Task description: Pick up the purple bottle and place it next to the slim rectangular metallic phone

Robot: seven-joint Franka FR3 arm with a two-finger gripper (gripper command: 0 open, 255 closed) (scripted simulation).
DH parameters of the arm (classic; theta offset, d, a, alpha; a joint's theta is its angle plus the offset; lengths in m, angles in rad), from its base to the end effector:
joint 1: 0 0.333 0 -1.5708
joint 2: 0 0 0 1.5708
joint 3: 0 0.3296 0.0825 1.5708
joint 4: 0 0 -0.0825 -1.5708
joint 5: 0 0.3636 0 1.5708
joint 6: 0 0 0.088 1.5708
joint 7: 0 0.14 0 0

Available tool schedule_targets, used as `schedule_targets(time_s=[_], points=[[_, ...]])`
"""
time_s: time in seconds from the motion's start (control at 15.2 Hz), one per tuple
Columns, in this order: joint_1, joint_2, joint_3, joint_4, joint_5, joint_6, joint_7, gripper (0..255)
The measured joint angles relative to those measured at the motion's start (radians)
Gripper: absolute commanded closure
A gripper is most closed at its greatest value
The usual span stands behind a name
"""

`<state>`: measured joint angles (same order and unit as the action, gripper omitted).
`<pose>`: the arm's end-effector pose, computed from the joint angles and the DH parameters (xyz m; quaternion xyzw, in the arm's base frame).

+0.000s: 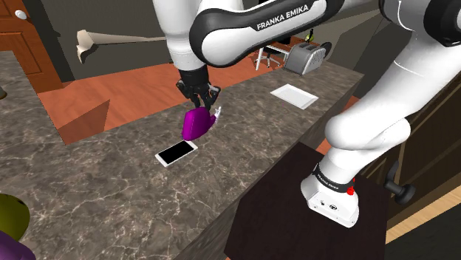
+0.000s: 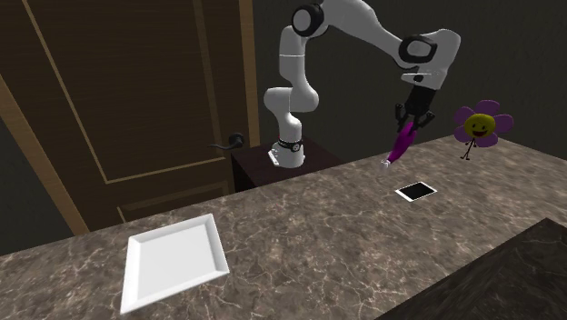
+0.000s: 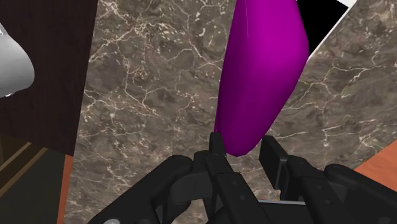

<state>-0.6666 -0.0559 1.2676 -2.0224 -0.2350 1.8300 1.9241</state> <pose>0.4284 0.2682 0.4364 0.8009 -0.5763 0.1034 0.1255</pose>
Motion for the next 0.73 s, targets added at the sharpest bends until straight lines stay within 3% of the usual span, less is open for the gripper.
schedule_targets(time_s=[0.4, 0.73], points=[[0.001, 0.067, 0.017, -0.053, -0.067, 0.058, 0.066, 255], [0.035, 0.168, 0.005, -0.079, -0.168, 0.088, 0.152, 255]])
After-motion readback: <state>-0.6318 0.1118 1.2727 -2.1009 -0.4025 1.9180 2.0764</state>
